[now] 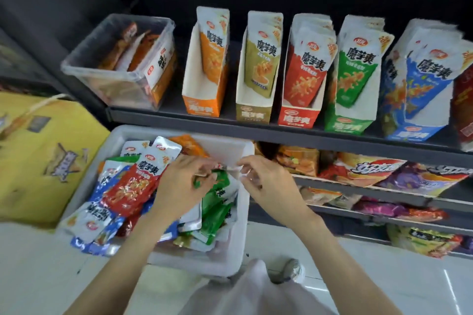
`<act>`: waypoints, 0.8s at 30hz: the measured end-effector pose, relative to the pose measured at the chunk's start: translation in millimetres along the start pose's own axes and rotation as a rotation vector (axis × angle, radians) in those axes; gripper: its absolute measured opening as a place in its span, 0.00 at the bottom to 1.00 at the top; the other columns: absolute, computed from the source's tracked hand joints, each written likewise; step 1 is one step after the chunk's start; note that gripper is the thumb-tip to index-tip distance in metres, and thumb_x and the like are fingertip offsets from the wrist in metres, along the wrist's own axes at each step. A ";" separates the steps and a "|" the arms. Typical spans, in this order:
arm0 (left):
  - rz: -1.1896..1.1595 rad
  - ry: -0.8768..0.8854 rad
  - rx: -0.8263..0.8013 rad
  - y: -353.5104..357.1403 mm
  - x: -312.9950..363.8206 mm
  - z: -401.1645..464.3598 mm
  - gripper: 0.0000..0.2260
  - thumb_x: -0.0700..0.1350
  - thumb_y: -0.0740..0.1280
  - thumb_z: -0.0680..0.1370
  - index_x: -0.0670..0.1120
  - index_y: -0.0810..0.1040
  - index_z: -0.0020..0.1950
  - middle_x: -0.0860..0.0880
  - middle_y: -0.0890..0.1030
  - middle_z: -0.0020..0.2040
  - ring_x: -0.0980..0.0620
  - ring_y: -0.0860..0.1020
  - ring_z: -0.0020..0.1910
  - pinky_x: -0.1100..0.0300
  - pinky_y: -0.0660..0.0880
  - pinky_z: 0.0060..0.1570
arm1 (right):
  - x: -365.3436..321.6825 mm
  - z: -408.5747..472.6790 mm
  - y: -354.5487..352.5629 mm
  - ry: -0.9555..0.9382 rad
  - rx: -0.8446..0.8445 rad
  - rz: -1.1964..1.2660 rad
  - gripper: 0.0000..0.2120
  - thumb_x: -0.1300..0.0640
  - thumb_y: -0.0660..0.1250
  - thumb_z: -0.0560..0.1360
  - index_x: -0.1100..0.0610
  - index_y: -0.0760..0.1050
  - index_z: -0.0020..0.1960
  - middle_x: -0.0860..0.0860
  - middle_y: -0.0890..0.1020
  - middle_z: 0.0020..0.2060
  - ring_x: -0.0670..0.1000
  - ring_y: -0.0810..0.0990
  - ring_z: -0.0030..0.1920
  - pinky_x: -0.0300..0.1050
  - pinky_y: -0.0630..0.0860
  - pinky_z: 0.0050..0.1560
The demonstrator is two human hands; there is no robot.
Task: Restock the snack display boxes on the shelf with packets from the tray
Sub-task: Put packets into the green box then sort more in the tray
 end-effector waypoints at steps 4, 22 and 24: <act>0.273 -0.079 -0.246 3.5 -45.0 -37.7 0.21 0.60 0.64 0.70 0.50 0.79 0.57 0.48 0.81 0.51 0.44 0.77 0.50 0.49 0.75 0.50 | -5.6 19.8 54.0 -0.022 -0.228 -0.183 0.11 0.57 0.62 0.78 0.53 0.76 0.59 0.49 0.79 0.56 0.52 0.77 0.57 0.50 0.75 0.53; -0.233 -0.357 0.213 -27.2 -31.6 -54.9 0.16 0.58 0.62 0.75 0.46 0.79 0.43 0.57 0.80 0.41 0.55 0.76 0.43 0.60 0.70 0.46 | -30.9 38.3 44.7 -0.507 0.128 -0.626 0.08 0.61 0.71 0.70 0.57 0.74 0.35 0.51 0.75 0.28 0.52 0.75 0.28 0.41 0.70 0.24; -0.514 -0.496 0.129 -29.0 -14.0 -51.1 0.13 0.53 0.64 0.78 0.44 0.80 0.45 0.55 0.82 0.41 0.57 0.80 0.42 0.62 0.73 0.45 | -34.6 31.2 23.1 -0.361 0.308 -0.596 0.09 0.61 0.66 0.75 0.58 0.75 0.36 0.50 0.76 0.30 0.51 0.75 0.28 0.42 0.70 0.21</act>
Point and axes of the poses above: each hand's wrist, its own z-axis towards the middle knuckle, its own y-axis out of the palm, x = y × z, the point moved 3 cm from there along z, towards the middle knuckle
